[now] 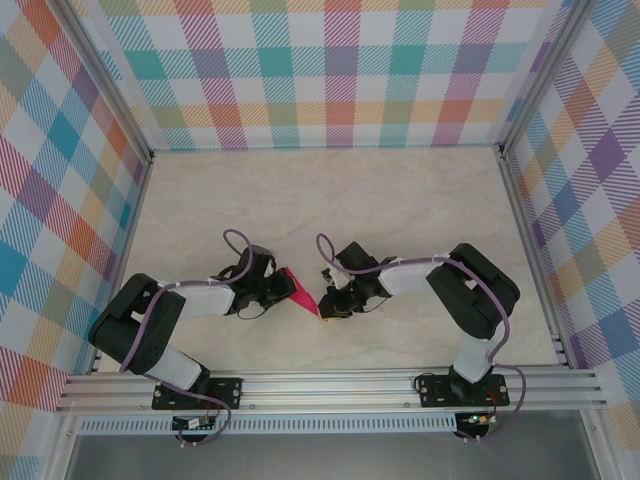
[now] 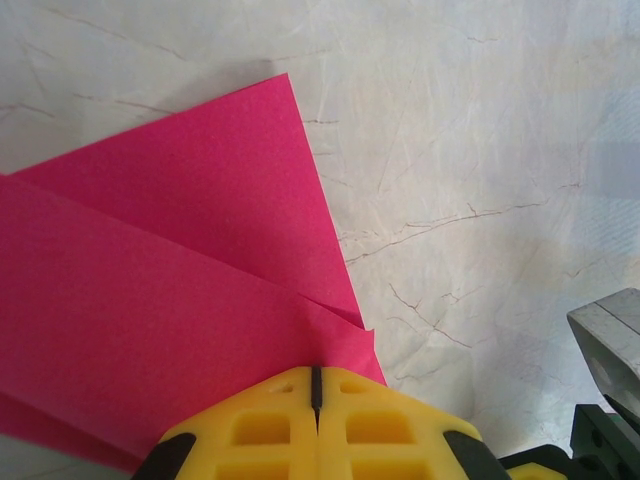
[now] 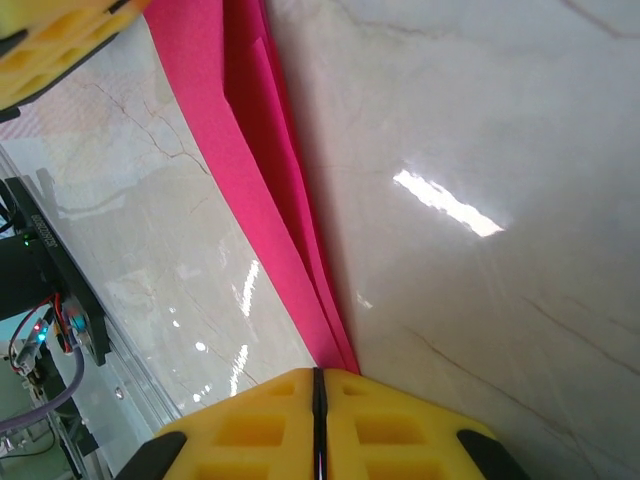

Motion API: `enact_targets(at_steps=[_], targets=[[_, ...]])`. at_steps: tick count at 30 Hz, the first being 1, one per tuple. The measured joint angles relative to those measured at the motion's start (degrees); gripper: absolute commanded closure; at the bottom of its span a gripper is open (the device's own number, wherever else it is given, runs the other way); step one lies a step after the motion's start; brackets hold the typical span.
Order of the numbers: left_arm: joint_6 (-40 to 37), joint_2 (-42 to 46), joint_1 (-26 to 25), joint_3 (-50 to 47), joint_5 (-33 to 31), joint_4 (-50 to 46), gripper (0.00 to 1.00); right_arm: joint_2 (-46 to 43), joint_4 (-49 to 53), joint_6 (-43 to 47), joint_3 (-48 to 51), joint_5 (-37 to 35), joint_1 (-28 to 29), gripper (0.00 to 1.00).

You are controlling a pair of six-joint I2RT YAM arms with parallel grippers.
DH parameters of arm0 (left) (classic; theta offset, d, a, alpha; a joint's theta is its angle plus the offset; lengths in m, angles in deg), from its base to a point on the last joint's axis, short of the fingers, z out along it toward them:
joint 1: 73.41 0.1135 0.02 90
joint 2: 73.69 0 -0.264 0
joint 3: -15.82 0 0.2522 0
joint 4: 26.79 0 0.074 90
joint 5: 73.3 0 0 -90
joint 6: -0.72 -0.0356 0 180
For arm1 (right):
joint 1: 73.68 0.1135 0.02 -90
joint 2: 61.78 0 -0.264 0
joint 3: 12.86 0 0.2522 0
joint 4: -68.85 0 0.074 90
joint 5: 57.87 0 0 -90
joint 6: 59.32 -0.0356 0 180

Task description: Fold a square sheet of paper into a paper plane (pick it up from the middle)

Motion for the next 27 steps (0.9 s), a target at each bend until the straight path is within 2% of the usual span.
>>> enact_targets(at_steps=[9,13,18,27], targets=[[-1.05,-1.38,0.04,1.01,2.08,0.11,1.00,-2.01,-0.15,0.11,2.05,0.13,-0.11,0.89],[-2.10,-3.04,0.04,2.58,2.93,0.02,1.00,-6.43,3.65,-0.46,4.09,-0.31,-0.37,0.87],[-3.45,-6.21,0.04,5.35,4.61,0.46,1.00,-11.47,6.40,-0.85,1.99,-1.95,-0.46,0.86],[-5.11,-10.08,0.04,8.39,7.56,1.99,1.00,-3.78,5.20,-1.79,-6.99,-3.10,-0.46,0.83]])
